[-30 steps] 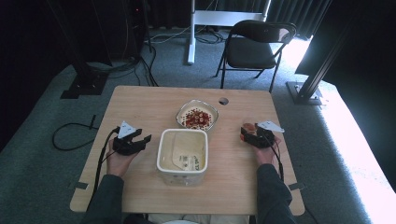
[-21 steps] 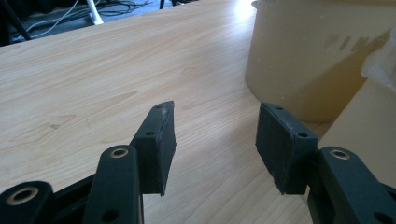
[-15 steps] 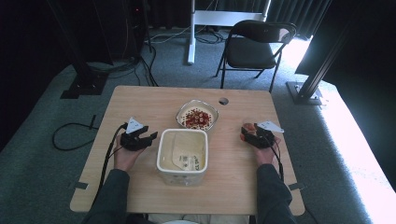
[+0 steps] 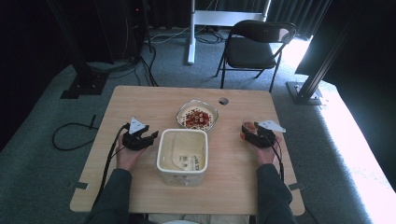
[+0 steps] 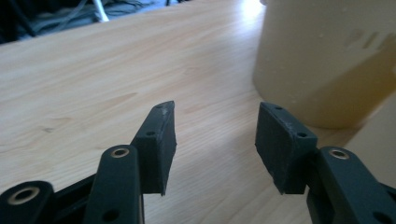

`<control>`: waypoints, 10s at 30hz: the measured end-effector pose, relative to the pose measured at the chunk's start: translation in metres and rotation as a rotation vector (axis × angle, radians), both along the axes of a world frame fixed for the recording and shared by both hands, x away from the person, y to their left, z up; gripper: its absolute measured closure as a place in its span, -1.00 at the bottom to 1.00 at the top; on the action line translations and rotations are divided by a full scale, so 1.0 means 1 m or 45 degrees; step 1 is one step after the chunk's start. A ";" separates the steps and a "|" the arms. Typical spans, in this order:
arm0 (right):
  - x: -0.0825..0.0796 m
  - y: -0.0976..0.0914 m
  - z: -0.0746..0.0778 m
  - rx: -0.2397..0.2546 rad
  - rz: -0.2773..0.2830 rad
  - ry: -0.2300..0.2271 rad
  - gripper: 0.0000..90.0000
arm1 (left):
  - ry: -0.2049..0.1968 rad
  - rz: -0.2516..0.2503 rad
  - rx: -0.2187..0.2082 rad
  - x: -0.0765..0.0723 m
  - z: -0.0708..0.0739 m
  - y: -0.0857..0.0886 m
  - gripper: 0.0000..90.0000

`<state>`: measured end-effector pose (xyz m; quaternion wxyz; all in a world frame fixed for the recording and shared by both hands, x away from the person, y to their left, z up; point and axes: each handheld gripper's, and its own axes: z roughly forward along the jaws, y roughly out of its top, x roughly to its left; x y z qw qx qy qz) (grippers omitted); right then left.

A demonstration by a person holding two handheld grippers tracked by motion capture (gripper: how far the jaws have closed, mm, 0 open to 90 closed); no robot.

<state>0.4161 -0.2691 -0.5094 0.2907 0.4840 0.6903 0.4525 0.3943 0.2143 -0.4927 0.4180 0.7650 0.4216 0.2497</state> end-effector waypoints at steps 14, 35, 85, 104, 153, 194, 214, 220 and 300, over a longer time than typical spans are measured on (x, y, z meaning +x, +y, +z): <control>0.002 0.009 0.044 -0.002 0.036 -0.083 -0.19 | 0.014 0.067 0.002 -0.004 -0.016 0.011 0.10; 0.019 0.032 0.093 0.007 0.099 -0.104 -0.19 | 0.000 0.146 0.083 -0.005 -0.035 0.017 0.10; 0.048 0.105 0.132 -0.171 0.219 -0.101 -0.19 | 0.052 0.236 0.161 0.002 -0.048 0.027 0.09; 0.045 0.138 0.134 -0.597 0.227 -0.172 -0.17 | 0.079 0.237 0.206 0.005 -0.049 0.023 0.06; 0.036 0.183 0.117 -1.396 0.321 -0.288 -0.15 | 0.097 0.243 0.203 0.006 -0.049 0.023 0.05; 0.029 0.200 0.116 -1.790 0.364 -0.413 -0.15 | 0.100 0.241 0.208 0.006 -0.049 0.023 0.05; 0.023 0.207 0.116 -1.939 0.353 -0.488 -0.15 | 0.100 0.241 0.217 0.006 -0.050 0.022 0.05; 0.034 0.196 0.108 -2.019 0.309 -0.408 -0.15 | 0.100 0.239 0.216 0.006 -0.050 0.022 0.05; 0.024 0.224 0.104 -2.134 0.387 -0.440 -0.16 | 0.103 0.237 0.229 0.006 -0.050 0.021 0.06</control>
